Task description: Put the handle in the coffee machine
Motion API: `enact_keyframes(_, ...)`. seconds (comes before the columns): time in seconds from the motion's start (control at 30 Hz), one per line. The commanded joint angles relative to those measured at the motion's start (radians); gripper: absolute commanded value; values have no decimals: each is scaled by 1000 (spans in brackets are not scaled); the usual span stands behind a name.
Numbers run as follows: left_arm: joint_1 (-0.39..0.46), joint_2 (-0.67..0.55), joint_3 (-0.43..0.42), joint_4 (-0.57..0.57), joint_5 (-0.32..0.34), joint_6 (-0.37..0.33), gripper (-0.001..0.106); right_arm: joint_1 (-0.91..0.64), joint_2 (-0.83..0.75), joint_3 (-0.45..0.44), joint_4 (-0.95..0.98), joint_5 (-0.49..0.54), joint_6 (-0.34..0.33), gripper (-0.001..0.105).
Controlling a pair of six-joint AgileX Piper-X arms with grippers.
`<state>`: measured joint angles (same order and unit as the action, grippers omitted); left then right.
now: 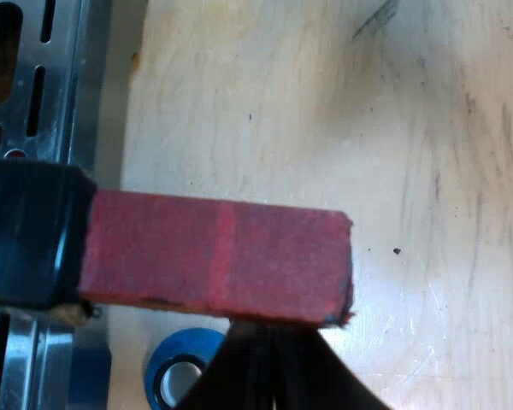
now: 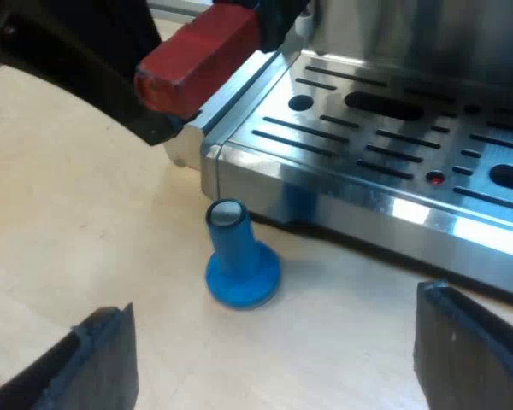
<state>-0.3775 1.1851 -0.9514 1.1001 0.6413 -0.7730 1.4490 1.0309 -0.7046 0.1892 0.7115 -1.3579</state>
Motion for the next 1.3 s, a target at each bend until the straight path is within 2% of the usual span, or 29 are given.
enact_keyframes(0.03,-35,-21,-60,-89,246,-28,0,0,-9,-2,4,52,36,69)
enact_keyframes(0.3,-38,-21,-72,-224,263,-145,0,-2,-9,-2,4,80,38,69)
enact_keyframes(0.43,-50,-21,-72,-231,304,-163,0,-2,-9,-2,4,122,38,69)
enact_keyframes(0.63,-112,-21,-72,-239,307,-173,0,-2,-9,-2,4,130,38,69)
enact_keyframes(0.77,-116,-21,-72,-239,297,-186,0,-2,-9,-2,4,130,38,69)
enact_keyframes(0.87,-102,-21,-72,-239,274,-196,0,-2,-9,-2,4,130,38,69)
enact_keyframes(1.0,-2,-42,-77,-216,223,-195,0,-2,-9,-2,4,133,38,69)
enact_keyframes(1.13,78,-88,-78,-188,137,-174,0,-4,-9,-2,4,150,38,69)
enact_keyframes(1.3,139,-156,-78,-178,112,-171,0,-4,-9,-2,11,134,38,69)
